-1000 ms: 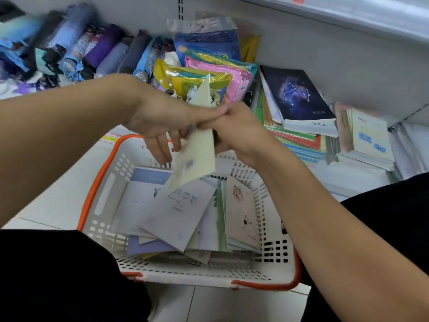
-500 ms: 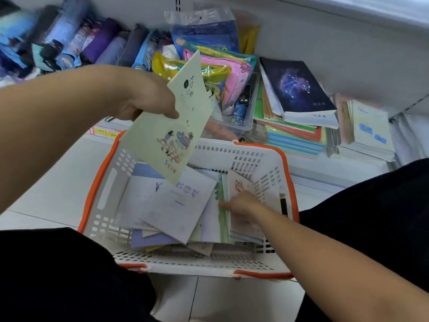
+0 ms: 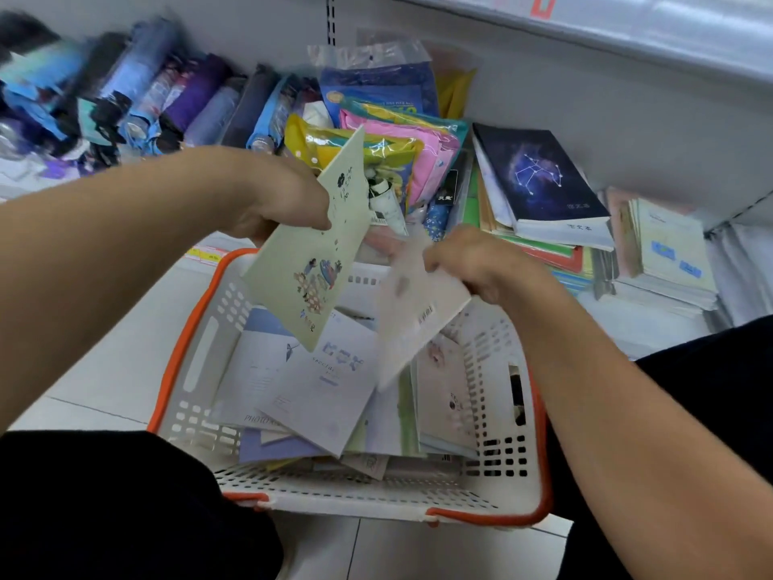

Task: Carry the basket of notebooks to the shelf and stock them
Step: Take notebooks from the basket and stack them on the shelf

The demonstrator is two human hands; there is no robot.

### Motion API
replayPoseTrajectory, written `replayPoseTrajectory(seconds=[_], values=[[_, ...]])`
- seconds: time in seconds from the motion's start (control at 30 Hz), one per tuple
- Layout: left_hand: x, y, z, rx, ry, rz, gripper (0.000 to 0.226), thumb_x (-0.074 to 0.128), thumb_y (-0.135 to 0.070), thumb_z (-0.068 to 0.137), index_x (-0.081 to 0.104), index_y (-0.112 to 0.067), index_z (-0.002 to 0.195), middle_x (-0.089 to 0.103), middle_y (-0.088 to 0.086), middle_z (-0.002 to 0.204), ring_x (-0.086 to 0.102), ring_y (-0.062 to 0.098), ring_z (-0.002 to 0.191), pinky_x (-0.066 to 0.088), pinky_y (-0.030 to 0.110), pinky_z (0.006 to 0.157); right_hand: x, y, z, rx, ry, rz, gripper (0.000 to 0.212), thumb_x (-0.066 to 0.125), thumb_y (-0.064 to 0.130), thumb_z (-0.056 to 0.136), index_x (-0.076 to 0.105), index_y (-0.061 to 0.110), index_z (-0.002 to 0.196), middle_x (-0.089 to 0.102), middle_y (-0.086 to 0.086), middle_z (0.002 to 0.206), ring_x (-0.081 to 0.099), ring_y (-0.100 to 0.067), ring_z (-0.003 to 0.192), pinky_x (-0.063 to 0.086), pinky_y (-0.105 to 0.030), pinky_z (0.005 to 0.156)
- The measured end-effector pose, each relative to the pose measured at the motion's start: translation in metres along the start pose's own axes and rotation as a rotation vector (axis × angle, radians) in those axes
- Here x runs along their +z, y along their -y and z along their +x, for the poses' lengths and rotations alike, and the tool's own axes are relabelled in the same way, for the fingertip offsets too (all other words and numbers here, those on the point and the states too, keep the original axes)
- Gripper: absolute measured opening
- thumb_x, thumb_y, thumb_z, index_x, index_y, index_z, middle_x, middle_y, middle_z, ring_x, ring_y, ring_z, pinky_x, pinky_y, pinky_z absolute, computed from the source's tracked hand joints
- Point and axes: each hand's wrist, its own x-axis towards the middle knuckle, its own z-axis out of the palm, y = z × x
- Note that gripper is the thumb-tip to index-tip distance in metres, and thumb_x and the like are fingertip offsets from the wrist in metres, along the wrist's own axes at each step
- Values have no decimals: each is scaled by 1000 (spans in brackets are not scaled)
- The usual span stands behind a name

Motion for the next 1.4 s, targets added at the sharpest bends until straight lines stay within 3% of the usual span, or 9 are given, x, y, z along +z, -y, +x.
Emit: replayPoseTrajectory(seconds=[0.17, 0.27, 0.47, 0.63, 0.8, 0.9, 1.0, 1.17, 1.4], values=[[-4, -1, 0, 82, -11, -247, 19, 50, -10, 99, 58, 1, 112, 68, 14, 88, 67, 32, 88, 54, 46, 87, 13, 68, -41, -373, -35, 270, 31, 60, 10, 90, 54, 4, 61, 56, -3, 42, 58, -19, 36, 49, -27, 38], [-13, -1, -1, 129, -34, -565, 29, 45, -16, 98, 65, -4, 116, 72, 20, 103, 70, 34, 93, 55, 54, 88, 31, 81, -33, -591, -144, -4, 47, 56, 46, 94, 64, 15, 60, 64, -4, 61, 62, -20, 63, 54, -34, 67], [-53, 1, -14, 272, 97, -1002, 68, 33, -68, 93, 68, -15, 116, 72, 14, 110, 72, 30, 93, 58, 42, 78, 23, 104, -30, -677, -95, -143, 55, 58, 57, 90, 48, 44, 142, 29, 0, 158, 22, -13, 148, 19, -28, 119], [-77, 6, -26, 397, -144, -995, 24, 56, -12, 94, 65, -10, 116, 74, 13, 105, 74, 28, 85, 61, 35, 65, -2, 118, -42, -504, 27, 476, 62, 76, 31, 85, 46, 28, 140, 68, 8, 113, 72, -8, 91, 61, -34, 73], [-92, -1, -42, 510, -132, -1122, 19, 54, -6, 91, 66, -9, 106, 76, 12, 92, 74, 26, 72, 61, 36, 57, -21, 130, -64, -523, 445, 636, 29, 54, 14, 100, 55, 10, 129, 69, -14, 94, 58, -15, 42, 49, -24, 35], [-90, -9, -42, 616, -278, -1046, 17, 56, -19, 97, 59, -13, 113, 75, 8, 99, 73, 26, 79, 61, 40, 66, -22, 146, -66, -726, 132, 608, 23, 48, 14, 104, 54, 9, 126, 67, -13, 86, 52, -16, 39, 44, -24, 35], [-81, -19, -38, 759, -441, -699, 20, 41, -33, 103, 51, -22, 117, 66, 5, 63, 54, 20, 42, 43, 26, 38, -29, 164, -65, -819, -53, 572, 19, 46, 18, 105, 50, 18, 124, 70, -8, 92, 58, -24, 44, 48, -28, 39], [-106, -41, -39, 759, -338, -806, 31, 30, -31, 107, 47, -16, 128, 59, 9, 59, 39, 9, 34, 29, 18, 33, -55, 185, -60, -791, -10, 377, 16, 40, 26, 107, 45, 12, 113, 57, -9, 62, 42, -17, 33, 32, -19, 34], [-151, -58, -51, 772, -281, -1140, 53, 38, -56, 97, 50, -17, 131, 74, 13, 89, 70, 20, 68, 53, 29, 54, -145, 304, -7, -628, 28, 981, 24, 31, 12, 108, 40, 15, 85, 38, -2, 59, 31, -4, 29, 20, -14, 26]])
